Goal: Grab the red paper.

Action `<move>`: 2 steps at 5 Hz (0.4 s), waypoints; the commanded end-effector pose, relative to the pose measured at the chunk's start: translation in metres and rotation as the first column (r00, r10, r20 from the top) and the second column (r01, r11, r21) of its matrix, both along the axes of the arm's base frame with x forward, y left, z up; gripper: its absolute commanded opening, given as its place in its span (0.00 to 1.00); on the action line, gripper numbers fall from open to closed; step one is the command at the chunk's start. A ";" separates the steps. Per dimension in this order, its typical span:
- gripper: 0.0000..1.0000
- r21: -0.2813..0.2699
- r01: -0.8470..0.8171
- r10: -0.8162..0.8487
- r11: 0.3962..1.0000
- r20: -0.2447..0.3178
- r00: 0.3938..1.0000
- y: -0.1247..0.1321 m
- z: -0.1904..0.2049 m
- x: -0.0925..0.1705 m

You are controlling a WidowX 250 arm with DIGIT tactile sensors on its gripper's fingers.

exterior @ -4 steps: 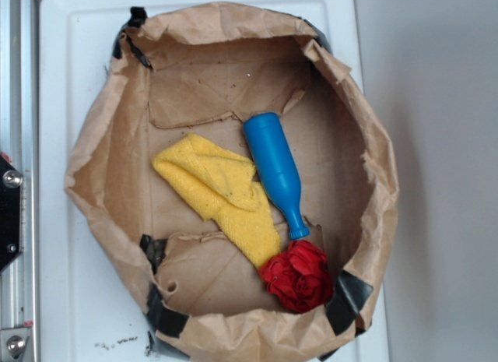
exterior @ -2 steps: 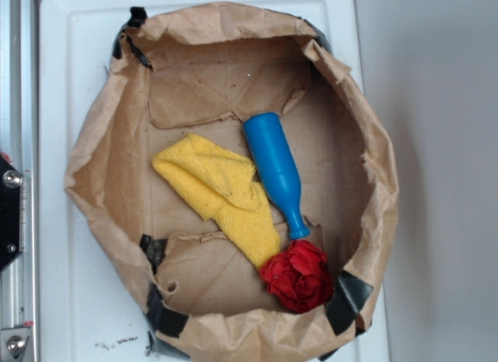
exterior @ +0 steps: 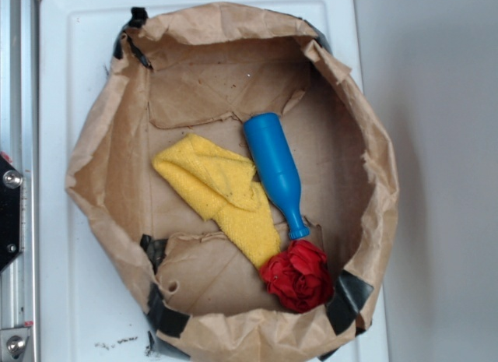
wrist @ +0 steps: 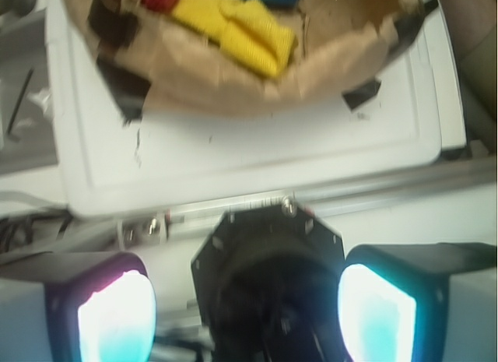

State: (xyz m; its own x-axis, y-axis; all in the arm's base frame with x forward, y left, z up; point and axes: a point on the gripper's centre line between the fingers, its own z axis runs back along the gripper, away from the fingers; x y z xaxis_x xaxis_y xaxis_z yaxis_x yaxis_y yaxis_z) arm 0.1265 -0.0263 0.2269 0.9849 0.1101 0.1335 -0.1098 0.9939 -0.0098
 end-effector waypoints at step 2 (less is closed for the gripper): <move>1.00 0.037 -0.078 0.076 0.996 0.043 0.996 0.000 -0.009 0.049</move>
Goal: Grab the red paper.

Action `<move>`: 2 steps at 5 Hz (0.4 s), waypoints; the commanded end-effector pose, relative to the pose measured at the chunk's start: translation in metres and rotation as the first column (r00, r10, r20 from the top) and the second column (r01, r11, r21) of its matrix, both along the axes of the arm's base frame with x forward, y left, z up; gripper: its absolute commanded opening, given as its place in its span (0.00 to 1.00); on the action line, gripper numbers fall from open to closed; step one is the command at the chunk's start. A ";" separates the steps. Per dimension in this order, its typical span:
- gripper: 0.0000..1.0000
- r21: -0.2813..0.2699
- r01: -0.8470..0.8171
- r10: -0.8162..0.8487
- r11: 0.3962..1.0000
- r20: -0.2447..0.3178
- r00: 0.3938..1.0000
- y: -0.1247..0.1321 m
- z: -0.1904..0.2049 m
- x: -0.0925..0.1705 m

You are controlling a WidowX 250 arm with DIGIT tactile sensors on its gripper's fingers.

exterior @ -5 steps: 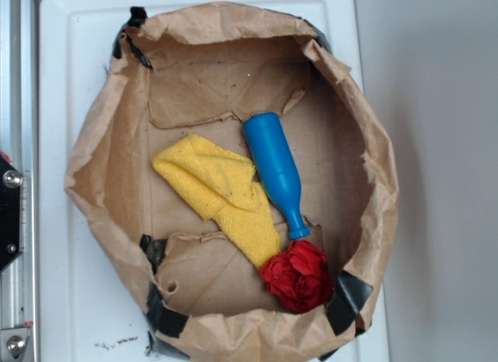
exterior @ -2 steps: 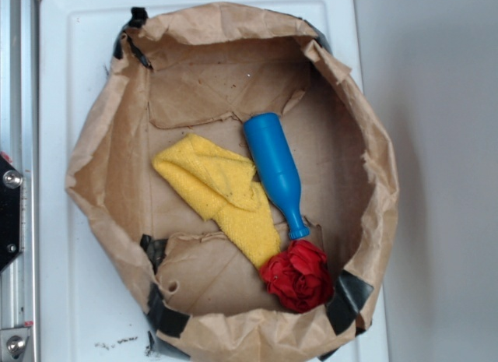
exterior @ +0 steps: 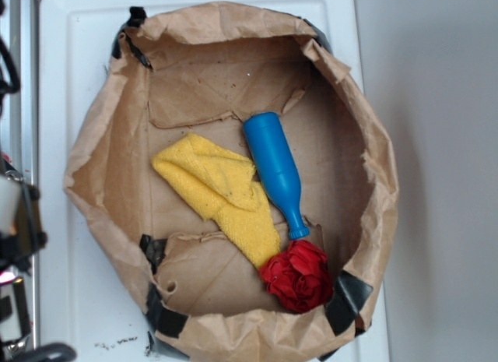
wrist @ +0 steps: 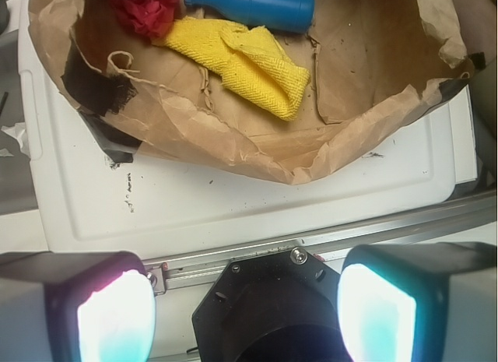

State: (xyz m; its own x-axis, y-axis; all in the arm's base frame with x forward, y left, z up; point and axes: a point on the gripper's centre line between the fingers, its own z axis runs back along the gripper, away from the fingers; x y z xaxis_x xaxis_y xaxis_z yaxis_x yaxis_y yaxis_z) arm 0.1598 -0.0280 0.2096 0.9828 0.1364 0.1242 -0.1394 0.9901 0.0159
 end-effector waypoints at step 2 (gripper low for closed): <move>1.00 0.004 -0.037 0.036 0.999 0.064 0.997 -0.001 -0.004 0.054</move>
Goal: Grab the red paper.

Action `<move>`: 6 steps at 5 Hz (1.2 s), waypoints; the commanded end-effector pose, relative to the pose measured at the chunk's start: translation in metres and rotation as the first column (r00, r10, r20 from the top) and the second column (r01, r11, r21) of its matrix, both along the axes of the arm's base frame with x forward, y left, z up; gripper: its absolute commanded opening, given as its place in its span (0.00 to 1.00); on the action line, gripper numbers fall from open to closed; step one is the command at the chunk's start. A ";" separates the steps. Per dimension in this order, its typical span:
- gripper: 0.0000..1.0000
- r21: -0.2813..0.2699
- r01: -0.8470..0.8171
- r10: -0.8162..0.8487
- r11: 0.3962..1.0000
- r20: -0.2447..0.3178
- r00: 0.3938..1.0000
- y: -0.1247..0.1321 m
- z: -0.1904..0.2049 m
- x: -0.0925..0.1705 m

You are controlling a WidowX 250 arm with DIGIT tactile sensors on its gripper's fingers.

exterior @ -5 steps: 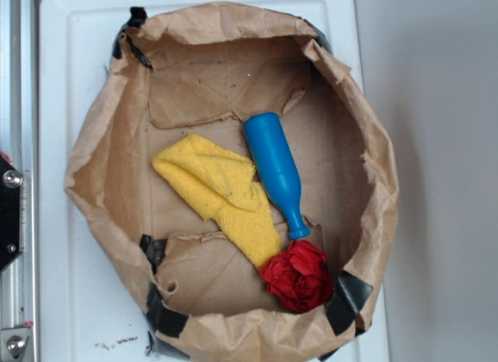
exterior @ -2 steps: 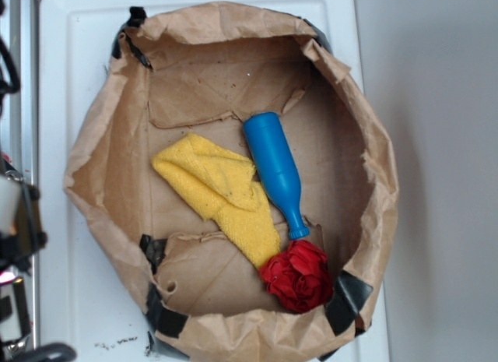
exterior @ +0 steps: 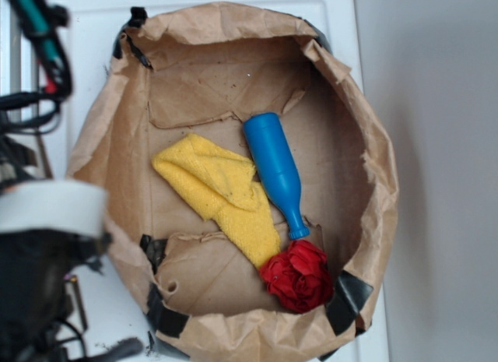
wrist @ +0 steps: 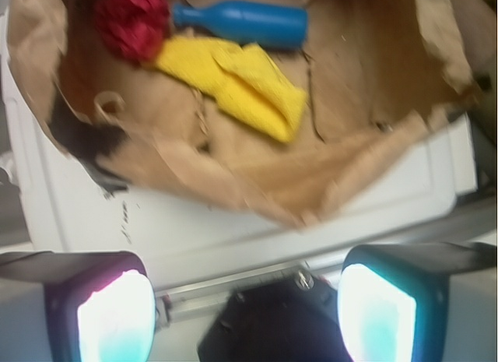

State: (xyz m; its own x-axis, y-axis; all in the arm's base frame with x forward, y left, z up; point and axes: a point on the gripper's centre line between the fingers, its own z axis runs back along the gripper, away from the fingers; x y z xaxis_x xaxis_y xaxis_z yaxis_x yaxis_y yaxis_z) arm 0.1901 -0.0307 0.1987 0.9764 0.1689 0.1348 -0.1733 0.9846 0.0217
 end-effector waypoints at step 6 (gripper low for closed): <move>1.00 -0.088 0.275 -0.246 0.957 0.246 0.937 0.008 -0.001 0.112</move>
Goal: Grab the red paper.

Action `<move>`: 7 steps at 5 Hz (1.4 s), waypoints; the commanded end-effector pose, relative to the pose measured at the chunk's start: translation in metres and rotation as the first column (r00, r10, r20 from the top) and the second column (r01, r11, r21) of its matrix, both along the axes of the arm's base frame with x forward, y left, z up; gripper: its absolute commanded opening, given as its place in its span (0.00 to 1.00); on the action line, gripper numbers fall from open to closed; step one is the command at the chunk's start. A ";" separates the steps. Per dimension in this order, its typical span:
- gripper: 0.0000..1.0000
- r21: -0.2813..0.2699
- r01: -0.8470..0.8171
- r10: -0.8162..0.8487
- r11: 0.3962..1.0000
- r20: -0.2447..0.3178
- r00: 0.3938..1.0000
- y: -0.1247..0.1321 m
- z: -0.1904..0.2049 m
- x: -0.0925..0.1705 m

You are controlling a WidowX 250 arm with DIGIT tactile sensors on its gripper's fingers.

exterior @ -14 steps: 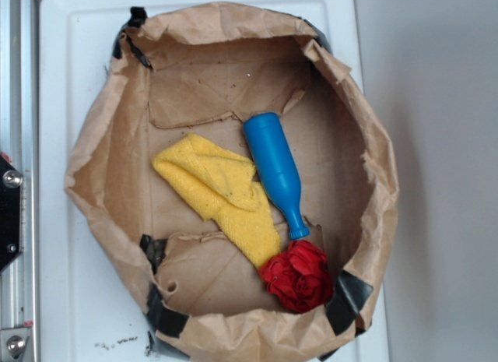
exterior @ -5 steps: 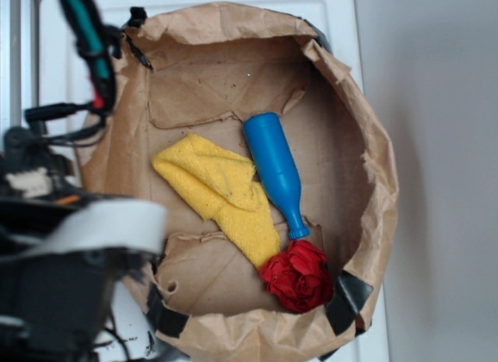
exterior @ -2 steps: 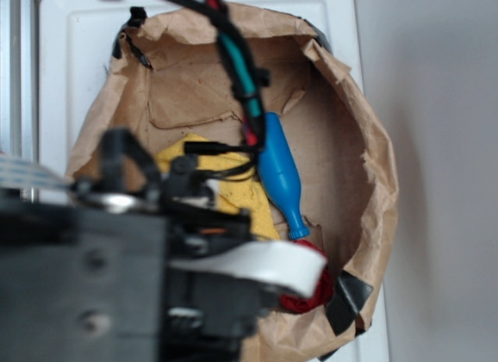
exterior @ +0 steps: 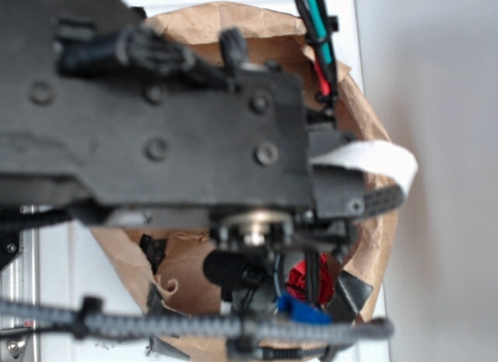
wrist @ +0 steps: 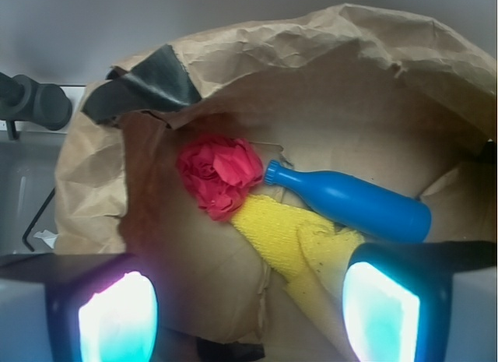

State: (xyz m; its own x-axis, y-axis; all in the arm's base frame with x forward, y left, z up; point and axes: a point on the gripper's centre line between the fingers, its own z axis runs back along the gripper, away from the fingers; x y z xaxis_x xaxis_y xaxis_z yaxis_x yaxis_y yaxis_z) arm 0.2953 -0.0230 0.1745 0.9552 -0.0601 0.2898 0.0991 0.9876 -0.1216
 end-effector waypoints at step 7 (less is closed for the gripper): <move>1.00 0.093 0.127 -0.144 0.988 0.211 0.967 -0.013 -0.070 0.004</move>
